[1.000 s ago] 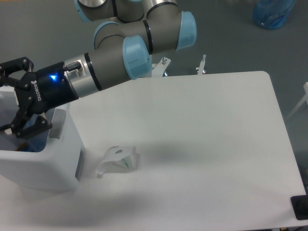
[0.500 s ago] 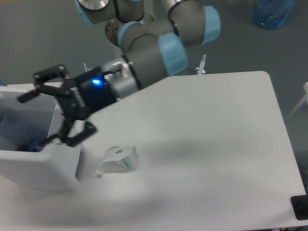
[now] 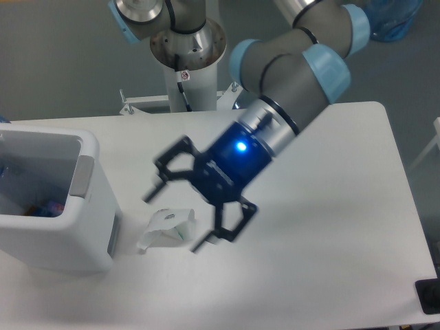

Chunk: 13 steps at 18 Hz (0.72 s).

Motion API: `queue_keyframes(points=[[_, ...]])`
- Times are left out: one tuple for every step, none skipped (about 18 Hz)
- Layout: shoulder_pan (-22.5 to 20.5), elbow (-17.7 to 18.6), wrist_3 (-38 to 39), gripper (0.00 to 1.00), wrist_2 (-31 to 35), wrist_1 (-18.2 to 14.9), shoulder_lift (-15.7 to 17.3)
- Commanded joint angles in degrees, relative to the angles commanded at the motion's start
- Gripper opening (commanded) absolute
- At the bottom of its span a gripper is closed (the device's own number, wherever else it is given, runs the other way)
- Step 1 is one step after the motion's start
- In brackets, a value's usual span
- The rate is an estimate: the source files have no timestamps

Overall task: Place the trash in the trash can
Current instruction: 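Move the open gripper back over the white tissue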

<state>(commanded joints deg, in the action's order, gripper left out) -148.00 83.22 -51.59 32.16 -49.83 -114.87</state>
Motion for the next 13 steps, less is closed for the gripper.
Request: queue_keyframes(points=[[-0.5, 0.7, -1.0, 1.0, 0.8, 0.1, -0.1], [-0.6, 1.1, -1.8, 1.0, 1.6, -0.1, -0.1], [-0.5, 1.8, -1.9, 1.0, 2.5, -0.1, -0.1], [-0.4, 2.8, -2.1, 1.0, 4.1, -0.2, 0.0], [-0.2, 3.9, -2.5, 1.0, 6.4, -0.1, 0.2], [0.3, 5.1, -4.1, 1.0, 9.2, -0.2, 0.3], [1.2, 6.9, -7.3, 1.0, 12.4, -0.2, 0.6], [1.8, 9.1, -10.1, 1.0, 15.9, -0.2, 1.2], [2.2, 10.8, -11.9, 1.0, 19.1, -0.3, 2.2], [2.3, 12.6, -12.9, 1.0, 21.9, -0.3, 3.0], [2.8, 14.1, -13.7, 1.0, 23.9, -0.4, 3.6], [3.7, 15.5, -14.3, 1.0, 25.1, -0.4, 3.9], [4.4, 17.0, -14.6, 1.0, 26.2, -0.4, 4.1]])
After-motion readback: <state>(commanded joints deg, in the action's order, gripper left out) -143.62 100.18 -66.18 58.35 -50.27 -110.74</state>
